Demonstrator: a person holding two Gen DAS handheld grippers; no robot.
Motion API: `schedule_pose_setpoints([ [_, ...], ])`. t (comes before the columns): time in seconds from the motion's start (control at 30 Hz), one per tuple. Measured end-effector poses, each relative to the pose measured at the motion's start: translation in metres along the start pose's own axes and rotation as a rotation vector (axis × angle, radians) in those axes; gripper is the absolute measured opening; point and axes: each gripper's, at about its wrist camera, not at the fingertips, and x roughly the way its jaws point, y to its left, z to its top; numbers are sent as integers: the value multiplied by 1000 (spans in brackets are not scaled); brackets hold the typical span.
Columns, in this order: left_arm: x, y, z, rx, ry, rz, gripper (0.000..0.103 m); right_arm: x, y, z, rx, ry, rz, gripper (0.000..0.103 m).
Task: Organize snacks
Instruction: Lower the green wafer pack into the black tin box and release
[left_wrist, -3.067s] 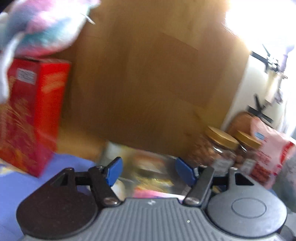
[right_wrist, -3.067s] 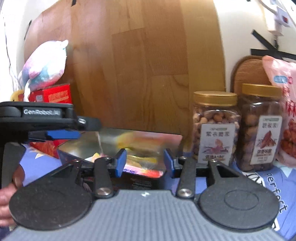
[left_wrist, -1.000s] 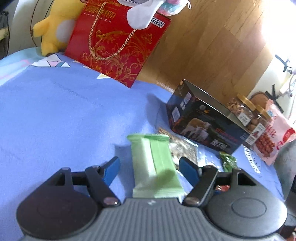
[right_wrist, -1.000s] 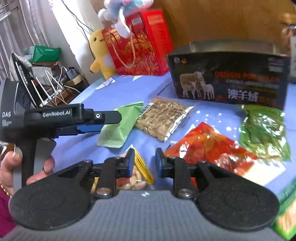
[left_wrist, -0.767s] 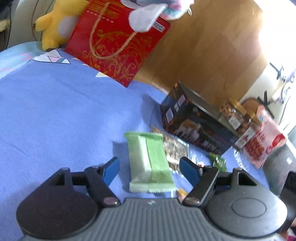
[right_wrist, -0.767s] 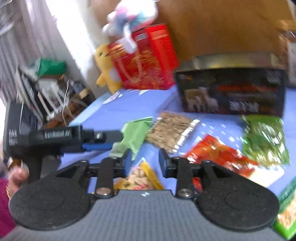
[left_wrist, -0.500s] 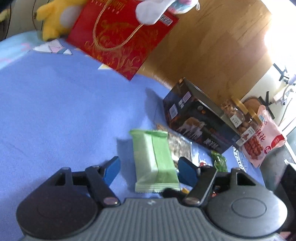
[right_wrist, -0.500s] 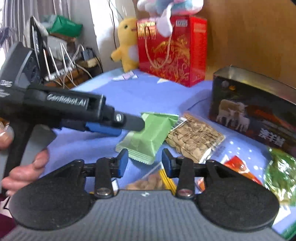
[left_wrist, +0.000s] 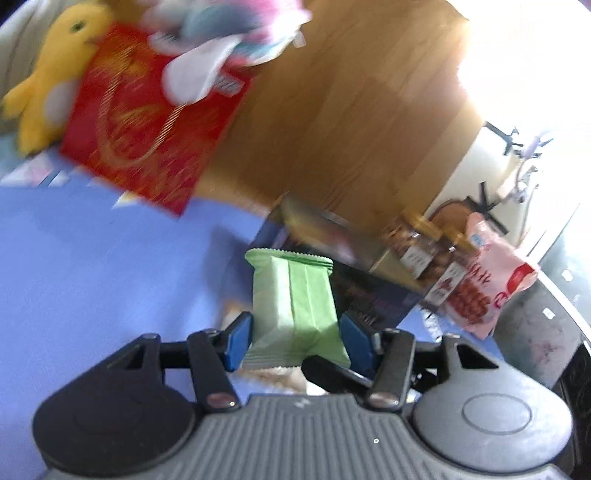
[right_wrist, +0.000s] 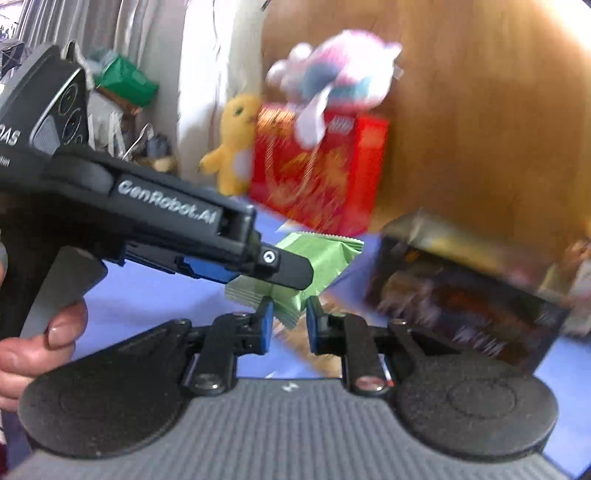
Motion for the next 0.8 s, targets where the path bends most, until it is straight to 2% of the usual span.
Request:
schedule_pose_setpoints([
  [0.1,21,-19,22,53,-8,-31,52,3,-23,8,38,-39,-60,22],
  [0.27,67,-48,48,136,-12,-47,52,21,-73,18,156,-46,-125,22],
  [0.43,107,-54,62,151,-1,-20,52,43,-100,20,244,-49,-162,23],
  [0.53,124,-50,61,155,-26,31,54,52,-105,14,276,-55,-188,26],
  [0.6,126,-47,60,147,-42,70,55,46,-106,11,290,-67,-202,34],
  [0.7,108,-38,59,89,-76,35,55,23,-111,10,295,-97,-205,35],
  [0.8,81,-31,53,73,-99,2,55,-4,-118,4,334,-100,-197,35],
])
